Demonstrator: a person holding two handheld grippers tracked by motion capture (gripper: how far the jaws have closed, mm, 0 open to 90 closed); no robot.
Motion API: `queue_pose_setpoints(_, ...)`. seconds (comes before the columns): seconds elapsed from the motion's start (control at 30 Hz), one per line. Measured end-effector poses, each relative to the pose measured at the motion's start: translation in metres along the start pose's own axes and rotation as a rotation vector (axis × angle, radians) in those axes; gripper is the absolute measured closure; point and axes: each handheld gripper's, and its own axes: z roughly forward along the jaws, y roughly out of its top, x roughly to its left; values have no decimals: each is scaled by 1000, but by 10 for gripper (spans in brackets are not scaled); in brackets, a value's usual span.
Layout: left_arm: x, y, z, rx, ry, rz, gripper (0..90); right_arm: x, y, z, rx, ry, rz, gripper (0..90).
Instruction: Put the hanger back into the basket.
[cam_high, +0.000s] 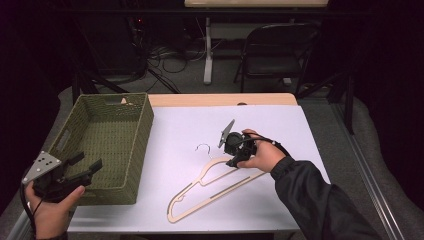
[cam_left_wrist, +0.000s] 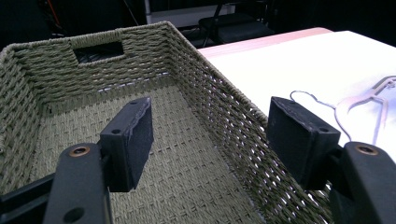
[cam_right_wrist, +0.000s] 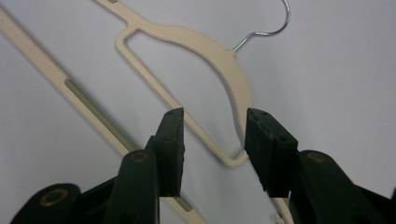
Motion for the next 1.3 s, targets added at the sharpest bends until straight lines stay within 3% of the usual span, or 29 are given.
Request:
queue_pose_setpoints(0.37,0,0,1,2,-2,-1,319,6,8,20,32,40,-47,567)
queue_pose_setpoints(0.7,0,-1,2,7,1,1,319,9,12,42,107,71,-92,570)
queue_pose_setpoints(1.23,1,-2,2,12,-2,3,319,13,12,62,150,87,-113,585)
queue_pose_setpoints(1.27,1,-2,3,13,-1,3,319,13,13,63,179,99,-117,586)
queue_pose_setpoints(1.3,1,-2,3,12,-1,3,320,13,12,65,159,93,-113,589)
